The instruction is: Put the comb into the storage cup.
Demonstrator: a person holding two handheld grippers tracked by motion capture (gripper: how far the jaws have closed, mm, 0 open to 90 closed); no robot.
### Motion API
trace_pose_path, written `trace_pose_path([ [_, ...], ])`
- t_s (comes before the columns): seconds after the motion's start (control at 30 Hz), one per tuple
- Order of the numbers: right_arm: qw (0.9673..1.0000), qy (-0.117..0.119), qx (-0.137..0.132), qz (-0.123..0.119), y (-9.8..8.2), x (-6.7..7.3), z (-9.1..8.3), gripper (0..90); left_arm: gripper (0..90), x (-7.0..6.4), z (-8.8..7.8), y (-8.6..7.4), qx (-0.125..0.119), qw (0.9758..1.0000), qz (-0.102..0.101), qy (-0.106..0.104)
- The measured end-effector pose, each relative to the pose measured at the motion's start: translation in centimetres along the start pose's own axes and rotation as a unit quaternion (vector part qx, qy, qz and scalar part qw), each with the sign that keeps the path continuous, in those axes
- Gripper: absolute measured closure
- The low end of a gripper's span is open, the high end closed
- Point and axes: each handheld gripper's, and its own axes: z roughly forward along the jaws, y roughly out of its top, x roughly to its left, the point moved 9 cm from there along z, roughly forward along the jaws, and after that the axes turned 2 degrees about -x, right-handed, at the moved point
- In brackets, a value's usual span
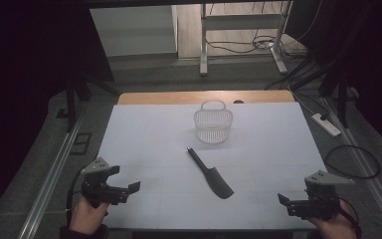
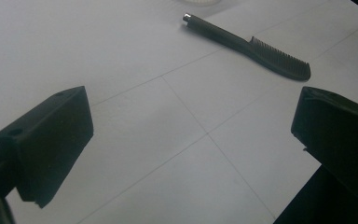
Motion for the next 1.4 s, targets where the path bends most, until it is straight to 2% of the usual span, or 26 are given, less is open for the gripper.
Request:
trace_pose_path([
  [0.2,1.0,0.0,0.0,0.0,0.0,0.0,0.0,0.0,0.0,-0.1,0.9,0.9,0.003,1.0,0.005,-0.005],
  [0.4,1.0,0.0,0.0,0.0,0.0,0.0,0.0,0.0,0.0,-0.7,2.1,1.6,0.013,0.9996,0.004,-0.025],
  [0.87,1.0,0.0,0.001,-0.001,0.0,0.0,0.0,0.0,0.0,-1.3,4.2,3.0,0.036,0.9988,0.023,-0.023],
  [1.4,1.0,0.002,0.002,-0.001,0.0,0.0,0.1,0.0,0.0,-1.9,6.7,5.1,0.051,0.9965,0.041,-0.052],
])
